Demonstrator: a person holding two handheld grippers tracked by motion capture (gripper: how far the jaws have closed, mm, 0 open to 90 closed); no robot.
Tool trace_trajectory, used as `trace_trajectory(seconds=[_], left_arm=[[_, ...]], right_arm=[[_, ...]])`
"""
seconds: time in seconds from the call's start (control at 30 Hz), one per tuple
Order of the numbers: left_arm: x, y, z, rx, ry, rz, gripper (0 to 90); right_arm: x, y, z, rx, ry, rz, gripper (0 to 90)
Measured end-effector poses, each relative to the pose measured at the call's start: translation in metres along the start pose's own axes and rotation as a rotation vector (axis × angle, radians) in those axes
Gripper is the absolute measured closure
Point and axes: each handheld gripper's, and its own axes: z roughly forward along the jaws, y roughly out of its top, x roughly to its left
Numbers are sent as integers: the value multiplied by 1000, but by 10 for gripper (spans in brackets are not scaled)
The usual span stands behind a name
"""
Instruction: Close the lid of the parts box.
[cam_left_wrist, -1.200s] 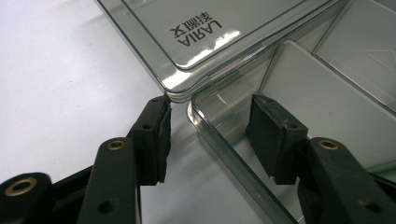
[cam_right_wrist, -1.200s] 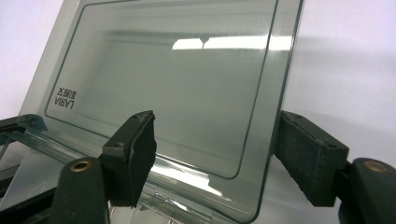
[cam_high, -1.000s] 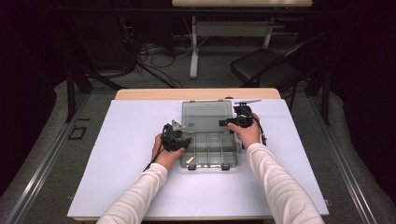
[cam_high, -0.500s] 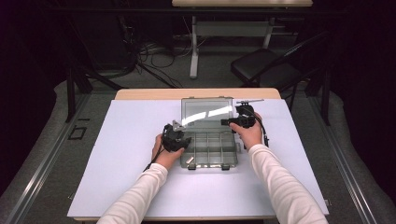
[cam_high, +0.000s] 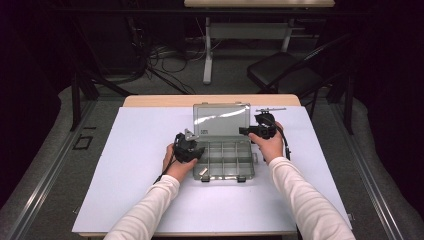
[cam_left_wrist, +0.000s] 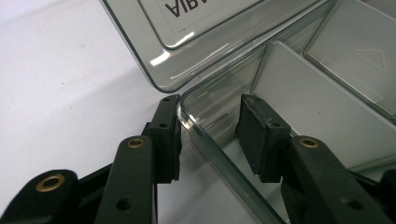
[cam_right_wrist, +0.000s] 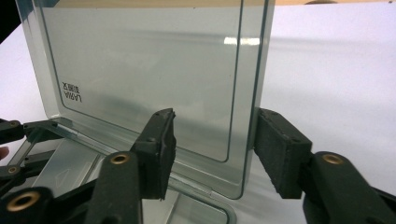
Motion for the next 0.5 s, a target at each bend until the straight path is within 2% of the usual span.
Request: trace_trajectory(seconds=[0.2, 0.5], left_arm=[[0, 0, 0, 2, -1, -1, 596], [0, 0, 0, 2, 0, -1, 597]], right_arm=[[0, -3, -5, -29, -10, -45, 572], [1, -9, -11, -63, -17, -68, 613]])
